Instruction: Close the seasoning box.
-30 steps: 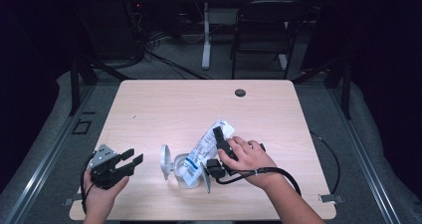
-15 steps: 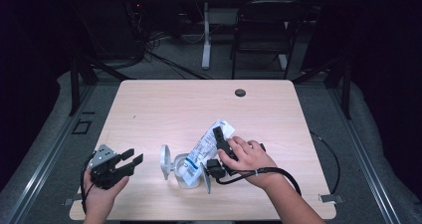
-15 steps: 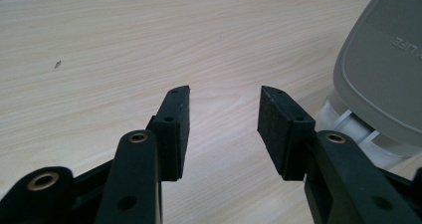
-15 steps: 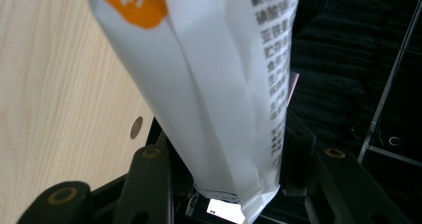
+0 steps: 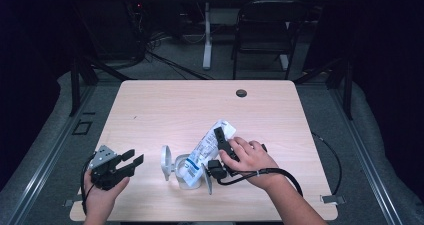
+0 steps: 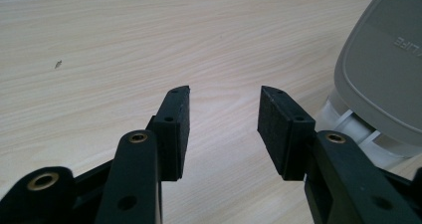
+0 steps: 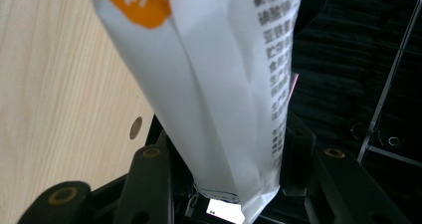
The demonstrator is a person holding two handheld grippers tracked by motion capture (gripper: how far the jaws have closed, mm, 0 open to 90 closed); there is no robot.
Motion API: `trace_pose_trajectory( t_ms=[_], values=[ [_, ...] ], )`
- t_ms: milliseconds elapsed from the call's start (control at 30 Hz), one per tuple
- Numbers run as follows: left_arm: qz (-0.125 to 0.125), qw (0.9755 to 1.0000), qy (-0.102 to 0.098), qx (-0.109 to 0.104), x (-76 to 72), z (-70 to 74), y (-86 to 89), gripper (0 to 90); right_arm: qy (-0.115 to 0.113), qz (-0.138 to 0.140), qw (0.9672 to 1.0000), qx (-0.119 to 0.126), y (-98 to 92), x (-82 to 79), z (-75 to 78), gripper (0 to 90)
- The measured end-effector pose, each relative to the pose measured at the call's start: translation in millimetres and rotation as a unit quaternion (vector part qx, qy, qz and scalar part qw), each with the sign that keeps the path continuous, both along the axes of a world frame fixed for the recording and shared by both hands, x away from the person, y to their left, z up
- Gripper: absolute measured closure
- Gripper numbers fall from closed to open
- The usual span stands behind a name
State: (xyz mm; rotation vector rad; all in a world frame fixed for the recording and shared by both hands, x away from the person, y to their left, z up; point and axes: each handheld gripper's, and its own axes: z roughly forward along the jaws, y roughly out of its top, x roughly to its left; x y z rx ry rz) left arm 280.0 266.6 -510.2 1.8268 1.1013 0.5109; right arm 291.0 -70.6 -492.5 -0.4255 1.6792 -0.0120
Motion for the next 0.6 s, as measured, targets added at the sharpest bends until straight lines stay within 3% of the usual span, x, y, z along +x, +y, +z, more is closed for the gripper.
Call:
trace_pose_trajectory(
  t_ms=[600],
  values=[
    [-0.001,1.0000,0.000,0.000,0.2,-0.5,-0.1,56.5,0.007,-0.001,0.9999,0.007,-0.7,-2.2,-1.0,59.5]
  ],
)
